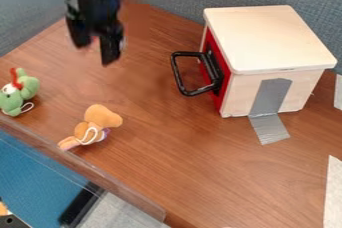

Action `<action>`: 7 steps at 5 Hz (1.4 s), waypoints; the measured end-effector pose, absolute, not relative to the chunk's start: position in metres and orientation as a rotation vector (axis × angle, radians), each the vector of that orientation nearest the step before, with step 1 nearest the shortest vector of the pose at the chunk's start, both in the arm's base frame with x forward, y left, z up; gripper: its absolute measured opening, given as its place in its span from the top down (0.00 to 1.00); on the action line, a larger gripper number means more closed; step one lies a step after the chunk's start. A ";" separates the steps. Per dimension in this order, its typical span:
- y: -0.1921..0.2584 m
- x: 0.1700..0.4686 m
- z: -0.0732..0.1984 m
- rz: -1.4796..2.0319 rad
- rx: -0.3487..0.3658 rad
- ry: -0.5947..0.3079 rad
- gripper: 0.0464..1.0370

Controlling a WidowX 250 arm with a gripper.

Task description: Move the pink bunny to the right side of the orange bunny

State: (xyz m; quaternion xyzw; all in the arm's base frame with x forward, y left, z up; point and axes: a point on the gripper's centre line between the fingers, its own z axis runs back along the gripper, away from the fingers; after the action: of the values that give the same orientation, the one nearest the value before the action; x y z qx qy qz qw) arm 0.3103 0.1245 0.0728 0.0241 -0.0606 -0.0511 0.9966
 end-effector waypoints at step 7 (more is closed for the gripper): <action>0.261 0.416 0.007 0.178 0.174 -0.146 0.09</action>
State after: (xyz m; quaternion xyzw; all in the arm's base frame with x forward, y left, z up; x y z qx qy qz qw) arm 0.4162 0.2608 0.0072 0.0868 -0.0727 0.0885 0.9896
